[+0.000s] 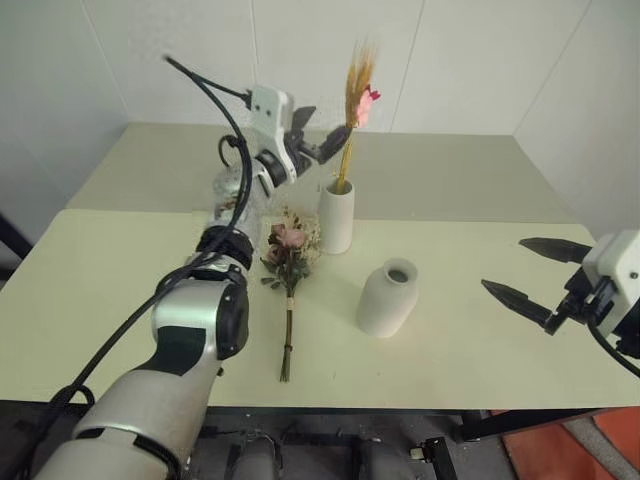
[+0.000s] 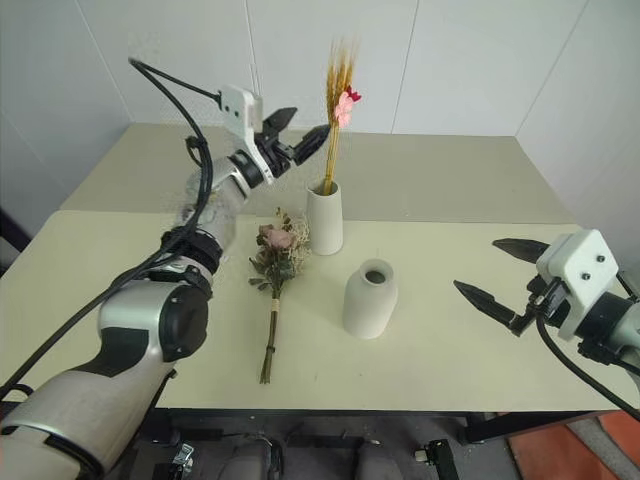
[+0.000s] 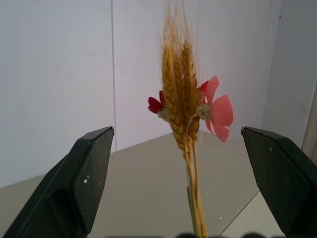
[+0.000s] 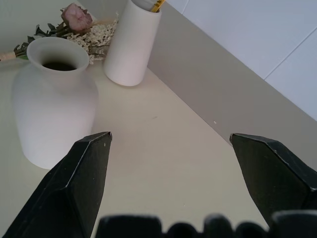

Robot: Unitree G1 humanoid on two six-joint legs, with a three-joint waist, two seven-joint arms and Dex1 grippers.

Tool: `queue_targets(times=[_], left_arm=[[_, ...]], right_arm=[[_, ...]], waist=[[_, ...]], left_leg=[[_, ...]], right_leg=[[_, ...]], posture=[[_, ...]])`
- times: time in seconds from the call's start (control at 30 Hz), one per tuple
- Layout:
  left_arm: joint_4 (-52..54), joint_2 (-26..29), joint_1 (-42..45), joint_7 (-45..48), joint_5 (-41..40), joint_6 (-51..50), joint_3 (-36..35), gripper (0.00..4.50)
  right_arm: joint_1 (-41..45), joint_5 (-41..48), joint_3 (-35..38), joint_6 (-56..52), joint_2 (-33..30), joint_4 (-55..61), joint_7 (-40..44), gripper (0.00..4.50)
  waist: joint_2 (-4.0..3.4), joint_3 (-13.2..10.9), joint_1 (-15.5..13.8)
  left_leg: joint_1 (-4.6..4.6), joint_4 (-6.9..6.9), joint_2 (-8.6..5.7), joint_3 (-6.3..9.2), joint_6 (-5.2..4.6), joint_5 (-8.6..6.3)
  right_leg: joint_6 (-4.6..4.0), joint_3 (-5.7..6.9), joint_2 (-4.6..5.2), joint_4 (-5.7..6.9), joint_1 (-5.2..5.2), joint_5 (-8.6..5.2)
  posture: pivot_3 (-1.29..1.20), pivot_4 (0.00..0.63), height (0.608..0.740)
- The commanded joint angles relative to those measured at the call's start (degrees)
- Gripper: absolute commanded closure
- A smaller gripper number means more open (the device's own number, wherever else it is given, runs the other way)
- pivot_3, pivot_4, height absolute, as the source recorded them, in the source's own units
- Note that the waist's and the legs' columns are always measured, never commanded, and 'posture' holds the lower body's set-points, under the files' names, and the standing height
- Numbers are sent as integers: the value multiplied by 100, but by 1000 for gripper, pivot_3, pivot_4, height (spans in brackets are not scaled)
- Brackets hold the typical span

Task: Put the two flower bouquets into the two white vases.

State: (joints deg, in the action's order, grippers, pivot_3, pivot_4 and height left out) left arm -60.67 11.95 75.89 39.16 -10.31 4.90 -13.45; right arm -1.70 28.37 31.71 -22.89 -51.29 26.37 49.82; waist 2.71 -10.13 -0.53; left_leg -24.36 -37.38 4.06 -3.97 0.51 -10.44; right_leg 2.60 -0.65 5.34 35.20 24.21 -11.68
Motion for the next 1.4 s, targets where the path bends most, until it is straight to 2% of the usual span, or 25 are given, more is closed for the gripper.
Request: queue_targets(times=[0.03, 0.17, 0.3, 0.47, 0.53, 0.67, 0.77, 0.9, 1.03, 1.17, 1.3, 1.4], left_arm=[[1801, 231, -391, -1012, 45, -1898, 114, 34], [4469, 515, -1238, -2273, 390, -4582, 216, 34], [6643, 1200, -2095, -2122, 64, -7075, 418, 34], [8122, 1467, -2237, -2009, -479, -9408, 448, 34], [8407, 1707, -2306, -1956, -878, -9714, 610, 34], [8009, 2601, -2240, -2311, -2368, -9740, 1418, 34], [7621, 3433, -1921, -2394, -3980, -9740, 2065, 34], [6944, 3974, -1573, -3325, -5829, -9740, 2853, 34], [6215, 3897, -1333, -4411, -7350, -9740, 3371, 34], [5356, 3670, -1304, -5560, -8399, -9740, 3677, 34], [4632, 3180, -1309, -6330, -8643, -9739, 3666, 34], [4154, 2850, -1197, -6538, -8647, -9739, 3549, 34]], right_arm=[[185, 122, 21, -36, -255, -90, 184, 0], [181, 195, 67, -28, -460, -250, 551, 0], [235, 240, 217, 122, -717, -648, 1044, 0], [464, 81, 117, 451, -1097, -1332, 1554, 0], [603, 8, 25, 558, -1209, -1574, 1672, 0], [880, -50, -167, 631, -1263, -1825, 1740, 0], [990, -143, -295, 682, -1215, -1892, 1670, 0], [1032, -169, -307, 596, -1234, -1912, 1647, 0], [1085, -167, -224, 516, -1315, -1927, 1669, 0], [1052, -191, -113, 472, -1412, -1923, 1711, 0], [959, -201, 32, 370, -1382, -1799, 1599, 0], [802, -184, 176, 295, -1297, -1625, 1523, 0]], waist=[[0, 0, 12], [0, 0, 72], [-1, 0, 116], [-1, 0, 77], [-1, 0, 91], [-4, 2, 130], [-4, 1, 156], [-6, 2, 126], [-6, 2, 81], [-6, 2, 54], [-6, 2, 37], [-6, 2, 6]], left_leg=[[0, 0, 0, 0, 0, 0], [-3, 1, 0, 7, 0, 0], [2, 0, -1, 9, 0, 0], [10, -25, -3, 15, 1, 0], [12, -36, -3, 16, 1, -1], [21, -35, -3, 21, 1, -1], [18, -34, -3, 23, 1, -1], [18, -35, -7, 22, 0, -1], [17, -36, -7, 24, 0, -1], [17, -36, -9, 23, 0, -1], [15, -37, -11, 24, 0, -1], [15, -37, -13, 24, 0, -1]], right_leg=[[0, -1, 0, 1, 2, 0], [-1, -4, -2, 11, 7, 0], [-7, -5, -2, 21, 6, 3], [4, -2, -1, 47, 0, -9], [3, -2, 0, 52, -3, -10], [-8, -7, -3, 66, -1, -18], [-9, -14, -6, 71, 7, -18], [-8, -15, -2, 70, 8, -19], [-8, -13, -1, 72, 7, -20], [-9, -14, -1, 71, 7, -19], [-11, -14, 0, 71, 7, -18], [-15, -14, 0, 70, 8, -16]], posture=[[0, 150, 740], [0, 150, 740], [0, 150, 740], [0, 150, 740], [0, 150, 740], [0, 150, 740], [0, 150, 740], [0, 150, 740], [0, 150, 740], [0, 150, 740], [0, 150, 740], [0, 150, 740]])
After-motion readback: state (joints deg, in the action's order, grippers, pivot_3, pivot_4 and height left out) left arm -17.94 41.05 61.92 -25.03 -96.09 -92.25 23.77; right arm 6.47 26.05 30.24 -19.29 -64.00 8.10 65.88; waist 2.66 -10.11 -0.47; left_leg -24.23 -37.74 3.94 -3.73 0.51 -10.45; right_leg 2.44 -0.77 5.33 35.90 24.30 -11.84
